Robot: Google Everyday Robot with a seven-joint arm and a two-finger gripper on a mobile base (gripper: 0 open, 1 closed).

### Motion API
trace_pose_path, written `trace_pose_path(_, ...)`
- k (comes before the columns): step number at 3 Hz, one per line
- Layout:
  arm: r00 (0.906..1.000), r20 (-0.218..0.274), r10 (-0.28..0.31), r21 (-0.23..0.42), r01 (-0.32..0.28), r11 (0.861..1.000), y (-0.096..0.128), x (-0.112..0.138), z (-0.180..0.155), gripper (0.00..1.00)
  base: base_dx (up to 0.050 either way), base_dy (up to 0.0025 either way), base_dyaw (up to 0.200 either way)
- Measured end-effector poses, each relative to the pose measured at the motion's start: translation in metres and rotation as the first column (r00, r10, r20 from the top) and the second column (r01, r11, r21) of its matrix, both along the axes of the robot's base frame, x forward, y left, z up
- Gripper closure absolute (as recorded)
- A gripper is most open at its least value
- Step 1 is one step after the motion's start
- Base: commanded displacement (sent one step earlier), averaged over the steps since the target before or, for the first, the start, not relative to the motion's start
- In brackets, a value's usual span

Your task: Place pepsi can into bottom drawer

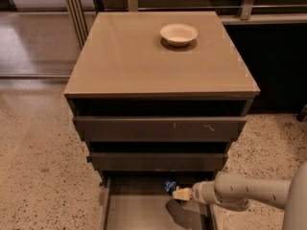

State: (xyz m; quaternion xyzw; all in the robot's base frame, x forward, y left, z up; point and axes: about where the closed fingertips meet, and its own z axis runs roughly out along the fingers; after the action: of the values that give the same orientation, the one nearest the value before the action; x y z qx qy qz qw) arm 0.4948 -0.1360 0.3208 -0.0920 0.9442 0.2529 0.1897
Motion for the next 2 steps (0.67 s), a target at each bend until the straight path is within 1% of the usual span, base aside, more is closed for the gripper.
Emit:
trace_pose_path(1, 0.9967, -0.061, -0.053, 0.093, 0.059, 0.994, -0.008, 0.0, -0.048, 1.0, 0.0, 0.0, 0.0)
trace_pose_path(2, 0.9893, -0.126, -0.073, 0.109, 0.087, 0.99, -0.008, -0.003, -0.085, 1.0, 0.0, 0.0, 0.0)
